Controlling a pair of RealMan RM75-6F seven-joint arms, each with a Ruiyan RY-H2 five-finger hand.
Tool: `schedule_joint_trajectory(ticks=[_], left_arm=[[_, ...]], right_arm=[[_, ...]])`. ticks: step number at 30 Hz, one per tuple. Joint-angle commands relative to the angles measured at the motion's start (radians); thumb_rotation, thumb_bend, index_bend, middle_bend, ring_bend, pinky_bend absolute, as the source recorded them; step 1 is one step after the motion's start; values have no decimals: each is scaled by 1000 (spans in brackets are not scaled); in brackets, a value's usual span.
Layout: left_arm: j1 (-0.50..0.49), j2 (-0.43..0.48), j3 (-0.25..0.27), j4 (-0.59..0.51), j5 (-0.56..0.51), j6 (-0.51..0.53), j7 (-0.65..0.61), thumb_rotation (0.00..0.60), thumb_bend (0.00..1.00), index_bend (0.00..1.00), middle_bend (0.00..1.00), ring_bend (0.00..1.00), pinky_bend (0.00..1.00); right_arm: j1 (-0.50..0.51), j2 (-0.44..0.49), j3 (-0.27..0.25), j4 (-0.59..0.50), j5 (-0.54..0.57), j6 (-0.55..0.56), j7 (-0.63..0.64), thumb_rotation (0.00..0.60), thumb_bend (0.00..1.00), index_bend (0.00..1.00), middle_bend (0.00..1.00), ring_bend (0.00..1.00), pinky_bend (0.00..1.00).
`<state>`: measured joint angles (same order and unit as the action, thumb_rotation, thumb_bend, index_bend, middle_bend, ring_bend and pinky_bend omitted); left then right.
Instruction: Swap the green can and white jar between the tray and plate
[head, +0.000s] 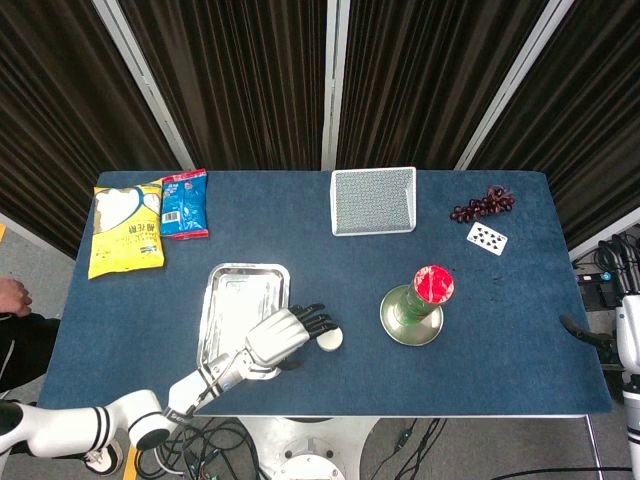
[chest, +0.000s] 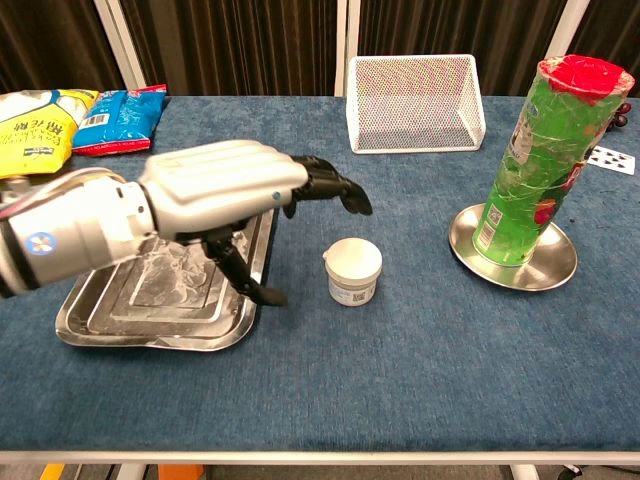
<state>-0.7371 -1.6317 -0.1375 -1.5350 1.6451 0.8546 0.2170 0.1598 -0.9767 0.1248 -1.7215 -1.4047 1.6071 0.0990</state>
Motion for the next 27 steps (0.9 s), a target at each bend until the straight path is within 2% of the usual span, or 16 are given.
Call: schedule_joint_trajectory(ticks=[1, 15, 27], left_arm=[[-34, -20, 1, 31, -11, -30, 11, 600, 120, 185, 185, 100, 361], [-129, -92, 7, 135, -52, -70, 16, 600, 127, 220, 208, 108, 362], [-181, -151, 30, 248, -42, -50, -40, 600, 159, 330, 312, 229, 467]], right_arm=[[-10, 3, 6, 10, -3, 7, 13, 600, 0, 0, 0, 0, 0], [-32, -7, 26, 51, 6, -18, 60, 600, 5, 0, 0, 0, 0], [-47, -15, 38, 76, 13, -32, 82, 600, 12, 0, 0, 0, 0]])
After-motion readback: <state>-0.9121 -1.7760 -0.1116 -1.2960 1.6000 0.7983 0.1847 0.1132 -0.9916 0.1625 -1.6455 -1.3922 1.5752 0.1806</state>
